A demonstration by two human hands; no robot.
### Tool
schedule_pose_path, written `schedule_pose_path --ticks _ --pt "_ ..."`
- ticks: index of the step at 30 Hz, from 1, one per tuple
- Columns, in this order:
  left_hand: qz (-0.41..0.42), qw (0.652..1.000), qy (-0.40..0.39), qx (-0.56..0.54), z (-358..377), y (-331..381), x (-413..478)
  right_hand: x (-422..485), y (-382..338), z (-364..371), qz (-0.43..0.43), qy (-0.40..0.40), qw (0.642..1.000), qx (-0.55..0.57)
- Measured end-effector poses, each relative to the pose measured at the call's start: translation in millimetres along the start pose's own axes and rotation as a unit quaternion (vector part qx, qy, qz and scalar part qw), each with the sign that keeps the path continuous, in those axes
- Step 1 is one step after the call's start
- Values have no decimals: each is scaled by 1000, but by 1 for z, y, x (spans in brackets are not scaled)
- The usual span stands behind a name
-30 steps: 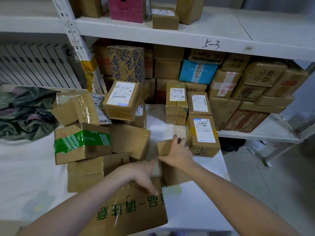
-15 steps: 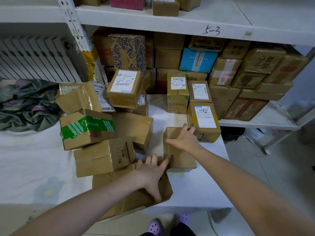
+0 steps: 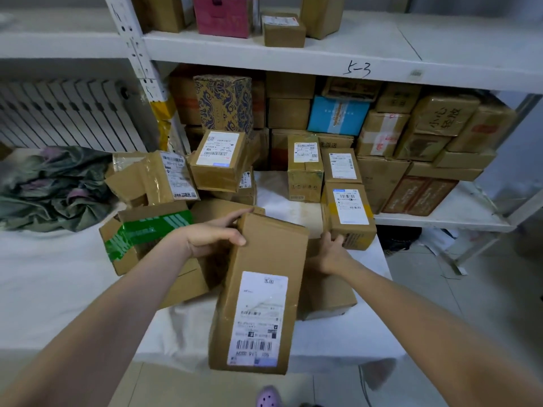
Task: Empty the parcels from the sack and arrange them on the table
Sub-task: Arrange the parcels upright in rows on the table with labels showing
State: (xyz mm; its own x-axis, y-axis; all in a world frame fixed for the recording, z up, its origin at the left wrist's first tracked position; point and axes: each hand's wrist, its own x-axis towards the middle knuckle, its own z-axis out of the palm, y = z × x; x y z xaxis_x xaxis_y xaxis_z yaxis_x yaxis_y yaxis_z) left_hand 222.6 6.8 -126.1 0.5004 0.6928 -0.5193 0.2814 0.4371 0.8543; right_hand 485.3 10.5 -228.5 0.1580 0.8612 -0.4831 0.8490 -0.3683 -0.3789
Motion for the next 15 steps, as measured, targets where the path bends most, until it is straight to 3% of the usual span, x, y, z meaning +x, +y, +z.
schedule_pose_path --ticks 6,12,15 --pt "55 976 126 -166 3 -15 -3 -4 4 5 -39 -17 999 -22" --pt "106 952 187 -218 22 -5 -3 -3 13 -1 -52 -29 997 -38" --pt "141 939 204 -238 16 3 -11 -11 16 4 -131 -18 988 -84"
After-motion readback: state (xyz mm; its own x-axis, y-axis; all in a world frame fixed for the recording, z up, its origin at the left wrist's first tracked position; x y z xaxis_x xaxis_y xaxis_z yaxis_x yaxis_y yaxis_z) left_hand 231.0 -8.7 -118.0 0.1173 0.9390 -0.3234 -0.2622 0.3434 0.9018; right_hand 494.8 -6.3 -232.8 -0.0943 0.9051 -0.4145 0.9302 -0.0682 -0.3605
